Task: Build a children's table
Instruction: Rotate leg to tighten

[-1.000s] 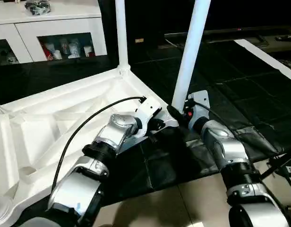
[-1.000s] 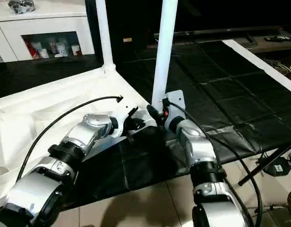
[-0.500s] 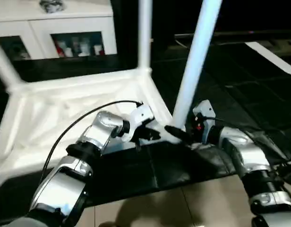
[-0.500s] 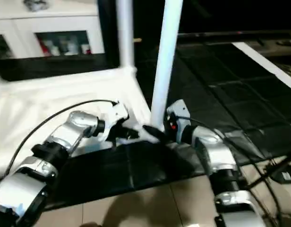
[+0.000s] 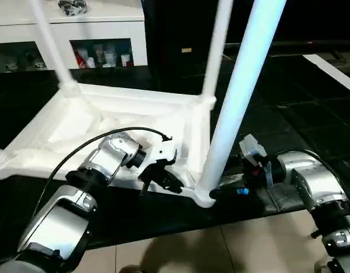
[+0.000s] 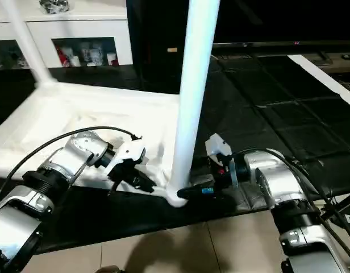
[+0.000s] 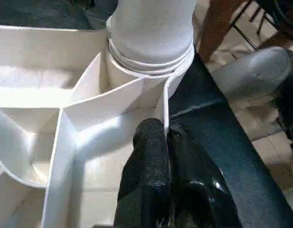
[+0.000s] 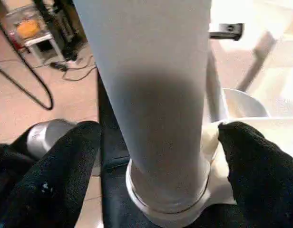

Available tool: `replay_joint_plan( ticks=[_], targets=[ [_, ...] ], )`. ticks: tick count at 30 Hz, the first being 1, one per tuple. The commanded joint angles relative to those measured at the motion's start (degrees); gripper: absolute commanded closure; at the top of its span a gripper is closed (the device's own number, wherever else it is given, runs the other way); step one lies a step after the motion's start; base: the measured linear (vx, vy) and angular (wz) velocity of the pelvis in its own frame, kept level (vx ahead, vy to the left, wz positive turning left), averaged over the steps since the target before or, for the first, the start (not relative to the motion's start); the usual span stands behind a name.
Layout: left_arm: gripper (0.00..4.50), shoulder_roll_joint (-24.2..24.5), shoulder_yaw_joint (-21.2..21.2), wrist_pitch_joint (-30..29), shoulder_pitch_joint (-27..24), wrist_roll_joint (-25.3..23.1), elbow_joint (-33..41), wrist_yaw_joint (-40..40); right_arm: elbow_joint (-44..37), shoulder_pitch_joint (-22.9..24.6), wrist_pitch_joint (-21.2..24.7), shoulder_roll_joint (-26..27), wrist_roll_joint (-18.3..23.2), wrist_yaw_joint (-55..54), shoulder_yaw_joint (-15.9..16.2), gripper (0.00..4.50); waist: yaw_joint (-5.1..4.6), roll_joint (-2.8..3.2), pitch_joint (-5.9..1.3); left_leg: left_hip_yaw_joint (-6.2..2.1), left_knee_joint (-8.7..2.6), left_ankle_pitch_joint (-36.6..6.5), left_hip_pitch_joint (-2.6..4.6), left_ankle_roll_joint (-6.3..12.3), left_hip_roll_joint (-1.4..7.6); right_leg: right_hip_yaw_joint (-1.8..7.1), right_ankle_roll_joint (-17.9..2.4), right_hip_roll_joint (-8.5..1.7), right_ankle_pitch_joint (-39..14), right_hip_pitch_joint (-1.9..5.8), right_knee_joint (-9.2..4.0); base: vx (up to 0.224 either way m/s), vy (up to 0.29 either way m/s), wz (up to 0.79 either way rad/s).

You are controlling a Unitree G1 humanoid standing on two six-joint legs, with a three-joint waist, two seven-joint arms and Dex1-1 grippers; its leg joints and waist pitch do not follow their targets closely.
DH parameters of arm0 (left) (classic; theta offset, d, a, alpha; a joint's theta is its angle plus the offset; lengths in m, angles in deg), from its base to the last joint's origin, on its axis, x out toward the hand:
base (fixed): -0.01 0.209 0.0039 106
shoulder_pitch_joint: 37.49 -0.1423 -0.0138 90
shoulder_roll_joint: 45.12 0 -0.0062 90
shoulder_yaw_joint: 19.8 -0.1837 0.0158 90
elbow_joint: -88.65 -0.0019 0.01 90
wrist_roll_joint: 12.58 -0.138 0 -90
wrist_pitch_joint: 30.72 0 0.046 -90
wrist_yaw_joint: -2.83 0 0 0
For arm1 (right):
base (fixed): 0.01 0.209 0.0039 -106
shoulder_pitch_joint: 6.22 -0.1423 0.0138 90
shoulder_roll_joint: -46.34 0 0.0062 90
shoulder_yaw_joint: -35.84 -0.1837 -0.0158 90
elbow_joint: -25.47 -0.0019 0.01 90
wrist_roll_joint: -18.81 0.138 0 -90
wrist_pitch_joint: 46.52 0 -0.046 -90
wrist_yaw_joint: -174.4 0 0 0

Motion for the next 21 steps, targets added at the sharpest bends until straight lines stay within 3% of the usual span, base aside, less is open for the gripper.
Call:
replay_joint_plan(
  ticks=[1, 18, 21],
  targets=[
    [4.5, -0.81, -1.6, 1.13, 1.12, -0.26, 1.66, -2.88, 0.91, -1.1, -0.51, -0.14, -0.05, 1.52, 1.1, 0.57, -0.35, -0.07, -4.05, 0.87, -3.58, -10.95, 0.73, 3.39, -0.4, 1.7, -16.89, -2.06, -3.17, 3.25, -3.28, 0.0, 0.0, 0.0],
    [4.5, -0.47, -1.71, 0.46, 0.21, -0.28, 2.28, -3.33, 2.41, -1.28, 0.02, 1.48, 1.05, 3.47, 1.5, 1.84, -0.22, -0.05, -4.19, 0.84, -3.52, -10.39, 0.75, 3.5, -0.4, 1.65, -17.31, -2.0, -1.77, 3.29, -3.06, 0.0, 0.0, 0.0],
    [4.5, -1.15, 0.07, -3.84, 0.1, -0.13, 1.7, 1.08, 0.76, -0.07, 2.3, 2.22, 2.21, 0.36, -0.01, 2.1, -0.12, 0.01, -4.1, 0.9, -3.59, -10.7, 0.92, 3.2, -0.34, 1.72, -17.14, -2.0, -2.59, 3.17, -3.21, 0.0, 0.0, 0.0]
  ],
)
